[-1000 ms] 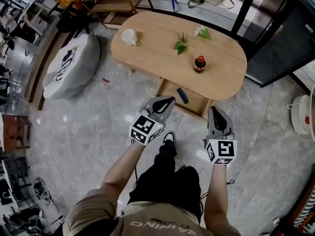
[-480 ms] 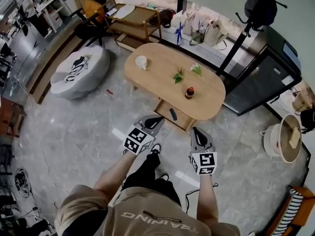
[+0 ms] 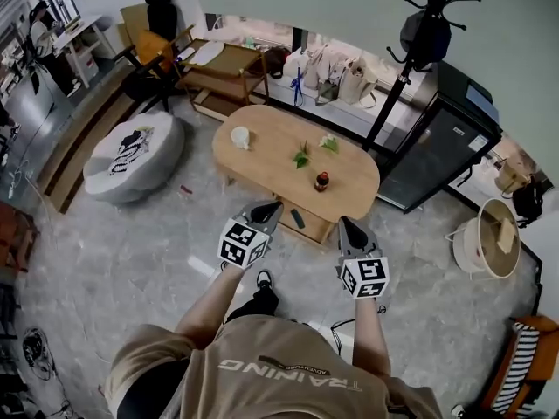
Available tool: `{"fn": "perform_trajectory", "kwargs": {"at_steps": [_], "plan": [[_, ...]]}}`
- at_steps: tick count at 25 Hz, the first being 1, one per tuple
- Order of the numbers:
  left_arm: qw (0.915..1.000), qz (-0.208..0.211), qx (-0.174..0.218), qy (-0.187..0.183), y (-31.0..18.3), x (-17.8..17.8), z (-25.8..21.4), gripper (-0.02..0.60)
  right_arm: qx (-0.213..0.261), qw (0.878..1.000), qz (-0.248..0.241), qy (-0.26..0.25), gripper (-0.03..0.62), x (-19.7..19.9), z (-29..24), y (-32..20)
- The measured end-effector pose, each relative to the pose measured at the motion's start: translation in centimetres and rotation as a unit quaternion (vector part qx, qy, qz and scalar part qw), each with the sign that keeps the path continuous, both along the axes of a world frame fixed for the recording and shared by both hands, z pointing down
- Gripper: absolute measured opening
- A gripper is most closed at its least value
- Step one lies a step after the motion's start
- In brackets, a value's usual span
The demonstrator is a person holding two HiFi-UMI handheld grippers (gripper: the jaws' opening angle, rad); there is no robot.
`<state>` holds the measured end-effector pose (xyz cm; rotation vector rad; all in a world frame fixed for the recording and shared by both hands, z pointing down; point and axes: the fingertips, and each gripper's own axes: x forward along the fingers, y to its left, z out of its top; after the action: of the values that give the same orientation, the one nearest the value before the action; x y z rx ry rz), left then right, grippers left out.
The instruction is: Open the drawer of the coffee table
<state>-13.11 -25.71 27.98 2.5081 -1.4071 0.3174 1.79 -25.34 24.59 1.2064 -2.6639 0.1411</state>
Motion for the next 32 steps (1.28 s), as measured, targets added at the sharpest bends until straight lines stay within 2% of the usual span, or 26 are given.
{"fn": "perform_trajectory", "kwargs": {"at_steps": [3, 9, 16, 18, 23, 32], "plan": [[0.9997, 0.003, 0.024, 0.002, -1.5, -0.8, -2.4, 0.006, 0.02, 1.0, 0.005, 0.002, 0.005, -0.7, -2.2, -1.6], [0.999, 0.008, 0.044, 0.003, -3.7, -2.8, -4.1, 0.006, 0.053, 0.998, 0.018, 0.029, 0.005, -2.3, -4.8, -5.0], [0.9981, 0.022, 0.054, -0.017, -7.8, -5.4, -5.3, 0.006, 0.061, 0.996, 0.061, 0.013, 0.005, -2.9, -6.1, -8.5], [0.9975, 0.026, 0.065, -0.014, -8.9, -5.6, -6.1, 0.006, 0.058, 0.996, 0.063, 0.016, 0.005, -3.1, -5.8, -8.7], [0.9947, 0.031, 0.092, -0.033, -11.0, -5.7, -8.3, 0.006, 0.053, 0.997, 0.053, 0.027, 0.005, -3.2, -5.0, -9.0], [0.9971, 0.006, 0.072, -0.025, -11.1, -5.1, -8.2, 0.006, 0.064, 0.997, 0.049, 0.015, 0.005, -2.2, -6.8, -11.0]]}}
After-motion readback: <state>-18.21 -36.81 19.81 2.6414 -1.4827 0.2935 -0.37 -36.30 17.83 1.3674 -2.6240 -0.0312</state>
